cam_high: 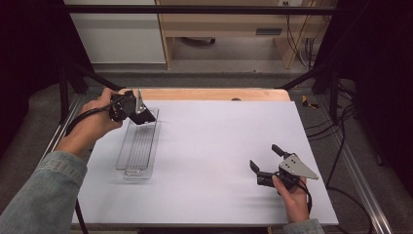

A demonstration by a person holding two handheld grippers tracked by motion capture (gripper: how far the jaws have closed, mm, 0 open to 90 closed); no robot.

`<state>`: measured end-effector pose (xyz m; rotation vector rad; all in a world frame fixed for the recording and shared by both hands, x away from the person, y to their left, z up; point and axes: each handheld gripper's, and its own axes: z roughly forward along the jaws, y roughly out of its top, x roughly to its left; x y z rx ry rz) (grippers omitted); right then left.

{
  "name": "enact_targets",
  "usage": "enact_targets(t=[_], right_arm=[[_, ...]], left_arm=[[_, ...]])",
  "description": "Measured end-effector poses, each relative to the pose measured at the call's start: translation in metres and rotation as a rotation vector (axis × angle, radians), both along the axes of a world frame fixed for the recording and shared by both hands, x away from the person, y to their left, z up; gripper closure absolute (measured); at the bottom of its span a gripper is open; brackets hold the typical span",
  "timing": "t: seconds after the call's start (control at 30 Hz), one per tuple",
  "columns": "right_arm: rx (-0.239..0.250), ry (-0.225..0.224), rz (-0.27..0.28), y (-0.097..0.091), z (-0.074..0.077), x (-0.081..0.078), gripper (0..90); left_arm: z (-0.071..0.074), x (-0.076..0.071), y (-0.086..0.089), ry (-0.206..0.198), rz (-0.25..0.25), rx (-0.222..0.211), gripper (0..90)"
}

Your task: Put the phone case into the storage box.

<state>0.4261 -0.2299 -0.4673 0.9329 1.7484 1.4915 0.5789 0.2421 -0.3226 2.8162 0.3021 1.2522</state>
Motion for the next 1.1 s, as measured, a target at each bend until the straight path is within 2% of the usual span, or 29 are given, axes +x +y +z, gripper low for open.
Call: enact_targets(t=[0.23, 0.47, 0.83, 1.1], right_arm=[[0.0, 0.001, 0.0, 0.0, 0.0, 0.0, 4.1], [-0.002, 0.002, 0.0, -0.001, 0.0, 0.001, 4.1], [0.005, 0.005, 0.0, -0.002, 0.0, 0.001, 4.1], [0.014, 0.006, -0.003, -0.003, -0.001, 0.002, 4.1]], left_arm=[[-0.003, 0.003, -0.001, 0.009, -0.008, 0.01, 83.1], [-0.005, 0.008, -0.002, 0.026, -0.006, -0.008, 83.1], [-0.005, 0.012, -0.01, 0.04, -0.019, 0.007, 83.1], [-0.004, 0.02, -0.01, 0.059, -0.014, 0.015, 83.1]])
